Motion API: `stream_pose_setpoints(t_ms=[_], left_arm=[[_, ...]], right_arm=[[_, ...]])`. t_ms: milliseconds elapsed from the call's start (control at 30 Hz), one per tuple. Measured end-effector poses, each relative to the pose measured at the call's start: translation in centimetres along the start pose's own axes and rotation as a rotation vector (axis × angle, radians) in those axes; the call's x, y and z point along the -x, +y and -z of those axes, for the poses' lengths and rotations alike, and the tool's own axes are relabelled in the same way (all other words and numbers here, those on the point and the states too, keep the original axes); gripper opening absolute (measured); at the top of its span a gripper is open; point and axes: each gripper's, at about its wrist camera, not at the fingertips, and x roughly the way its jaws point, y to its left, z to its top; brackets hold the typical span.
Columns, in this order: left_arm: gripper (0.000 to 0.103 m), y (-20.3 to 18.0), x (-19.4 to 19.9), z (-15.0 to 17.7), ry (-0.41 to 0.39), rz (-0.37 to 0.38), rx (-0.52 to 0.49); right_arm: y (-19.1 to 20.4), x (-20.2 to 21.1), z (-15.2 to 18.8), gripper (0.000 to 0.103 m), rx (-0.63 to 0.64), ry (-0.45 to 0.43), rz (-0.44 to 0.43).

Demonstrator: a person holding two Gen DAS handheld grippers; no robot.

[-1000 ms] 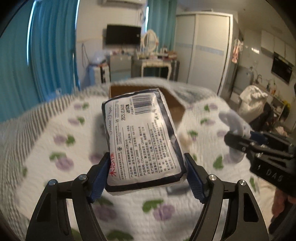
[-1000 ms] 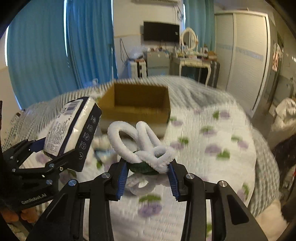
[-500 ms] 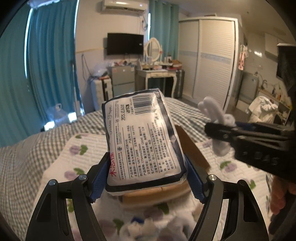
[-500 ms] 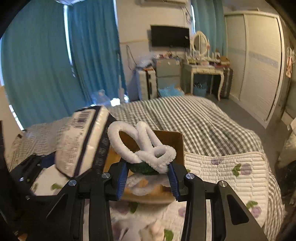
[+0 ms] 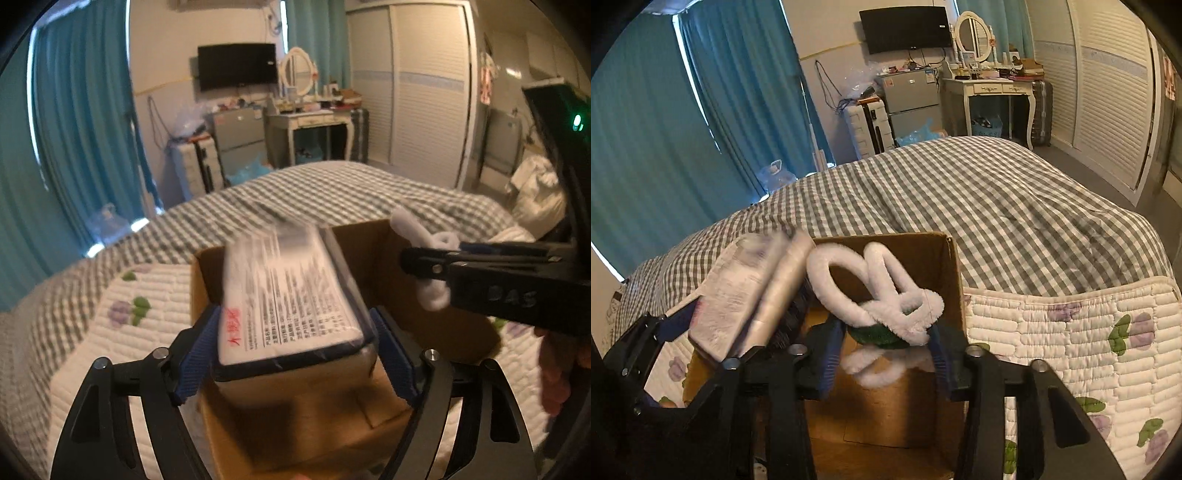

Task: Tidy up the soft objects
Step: 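Carry both items over the cardboard box and open both tools to drop them, then grasp the white sock with the left tool while the right grasps a white sock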

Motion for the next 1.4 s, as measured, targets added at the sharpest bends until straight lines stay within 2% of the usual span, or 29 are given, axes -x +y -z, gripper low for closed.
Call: stream_pose_setpoints(t_ms=[33, 100, 233, 433, 533, 667, 733, 800, 967, 1100, 1167, 1333, 1400], left_arm=[[0.082, -0.2, 0.2, -0.1, -0.01, -0.006, -0.012], [0.083, 0.1, 0.4, -0.4, -0.008, -0.02, -0.011], [0.083, 0.8, 3.1, -1.1, -0.022, -0.009, 0.023], [0.083, 0.9, 12.8, -2.2, -0.161, -0.035, 0.01], [0.083, 1.3, 17.2, -2.6, -0.207, -0.014, 0.018], [0.087, 2.1, 23.2, -1.9, -0.256, 0.026, 0.047], [0.09, 2.3, 24.8, -1.2, -0.263, 0.015, 0.047], [0.09, 2.4, 25.6, -0.4, -0.258, 0.01, 0.045], [0.09, 2.8, 25.1, 3.2, -0.208, 0.014, 0.034], [0.09, 3.2, 22.8, 6.4, -0.158, 0.003, 0.063], [0.09, 3.0, 21.3, 7.9, -0.124, -0.002, 0.072], [0.09, 3.1, 17.6, 11.2, -0.027, 0.025, 0.128], [0.09, 3.0, 16.5, 12.0, -0.003, 0.032, 0.141]], right_arm=[[-0.2, 0.2, 0.0, 0.062, -0.003, -0.007, 0.005], [-0.4, 1.4, -0.1, 0.066, -0.009, -0.034, 0.025], [0.1, 5.9, -0.7, 0.066, -0.003, -0.091, 0.032], [2.4, 15.5, -0.5, 0.067, 0.035, -0.17, 0.04], [4.0, 20.7, 0.5, 0.067, 0.052, -0.181, 0.016], [6.4, 26.1, 3.1, 0.067, 0.118, -0.22, 0.053], [7.4, 28.1, 4.8, 0.076, 0.138, -0.231, 0.049], [8.3, 29.2, 6.6, 0.079, 0.151, -0.233, 0.039], [9.9, 27.9, 11.7, 0.079, 0.195, -0.194, 0.04], [10.4, 23.8, 15.8, 0.079, 0.239, -0.135, 0.055], [10.2, 20.5, 17.5, 0.079, 0.241, -0.07, 0.058], [7.3, 14.9, 19.8, 0.079, 0.181, 0.031, 0.113], [5.7, 13.5, 19.9, 0.075, 0.141, 0.049, 0.147]])
